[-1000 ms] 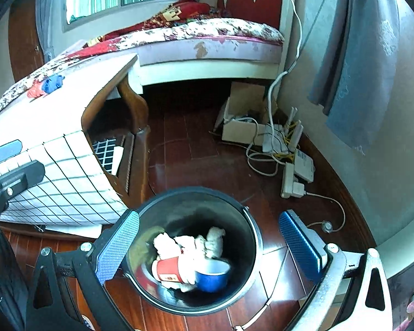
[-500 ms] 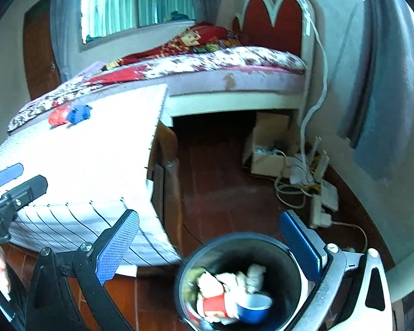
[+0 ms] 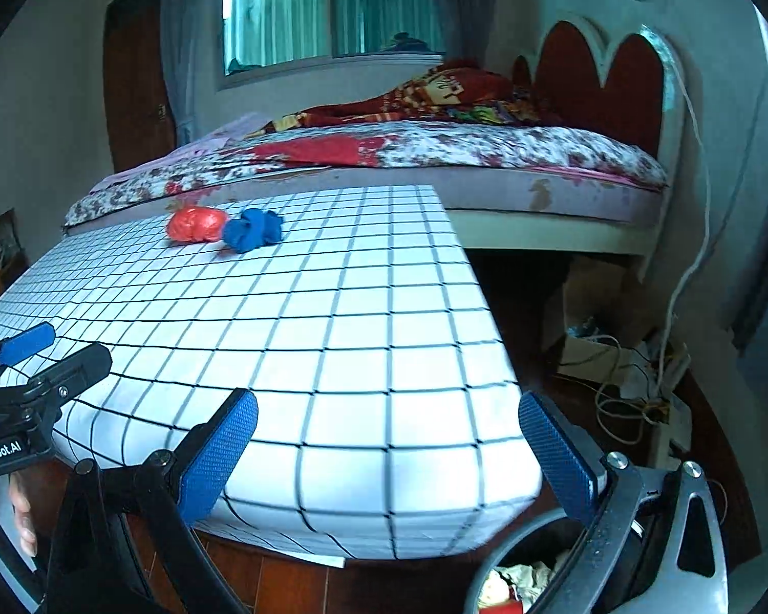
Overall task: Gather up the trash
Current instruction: 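Move both tools back over the table toward the red bag and blue cloth, then grasp the red plastic bag with left tool while right tool grasps blue cloth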
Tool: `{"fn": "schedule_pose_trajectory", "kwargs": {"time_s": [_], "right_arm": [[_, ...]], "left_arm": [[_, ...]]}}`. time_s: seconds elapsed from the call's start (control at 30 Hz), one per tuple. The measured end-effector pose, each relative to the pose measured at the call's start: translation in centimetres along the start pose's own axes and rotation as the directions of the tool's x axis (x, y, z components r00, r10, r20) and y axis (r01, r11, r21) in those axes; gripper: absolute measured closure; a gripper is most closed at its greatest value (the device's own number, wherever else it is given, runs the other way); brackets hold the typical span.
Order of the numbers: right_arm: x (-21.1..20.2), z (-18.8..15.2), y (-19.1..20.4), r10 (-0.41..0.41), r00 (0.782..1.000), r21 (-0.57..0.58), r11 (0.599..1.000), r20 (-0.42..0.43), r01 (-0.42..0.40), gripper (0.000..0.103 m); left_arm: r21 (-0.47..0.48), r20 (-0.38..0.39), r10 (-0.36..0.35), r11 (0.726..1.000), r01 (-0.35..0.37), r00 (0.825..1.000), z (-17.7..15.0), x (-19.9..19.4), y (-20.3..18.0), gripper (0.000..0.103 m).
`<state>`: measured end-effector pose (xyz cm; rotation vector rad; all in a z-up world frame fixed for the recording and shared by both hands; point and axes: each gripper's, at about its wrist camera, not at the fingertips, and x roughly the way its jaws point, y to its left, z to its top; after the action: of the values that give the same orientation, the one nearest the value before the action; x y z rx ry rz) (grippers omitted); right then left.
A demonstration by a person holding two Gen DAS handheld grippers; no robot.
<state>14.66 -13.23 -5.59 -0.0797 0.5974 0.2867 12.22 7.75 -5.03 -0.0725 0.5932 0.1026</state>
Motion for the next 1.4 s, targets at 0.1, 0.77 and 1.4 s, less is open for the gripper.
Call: {"fn": "schedule_pose_trajectory", "kwargs": {"time_s": [0.1, 0.77, 1.4], "right_arm": [[1.1, 1.0, 2.0, 0.013, 1.000, -0.023, 1.000, -0.007, -0.013, 0.001], [12.6, 10.6, 9.8, 0.170, 0.976, -0.094, 0.979, -0.140, -0.184, 0.001], [27.7, 16.5, 9.4, 0.157, 0.950, -0.109, 0.975, -0.271, -0.193, 0.055]], "left_arm": [[-0.006, 0.003, 0.036, 0.999, -0.036, 0.999, 0.6, 0.3, 1.5, 0.001], [-0.030, -0.039, 0.176, 0.984, -0.177, 0.984, 6.1, 6.1, 10.5, 0.001], [-0.028, -0.129, 0.118, 0.992, -0.122, 0.985, 12.1, 19.9, 11.5, 0.001]]}}
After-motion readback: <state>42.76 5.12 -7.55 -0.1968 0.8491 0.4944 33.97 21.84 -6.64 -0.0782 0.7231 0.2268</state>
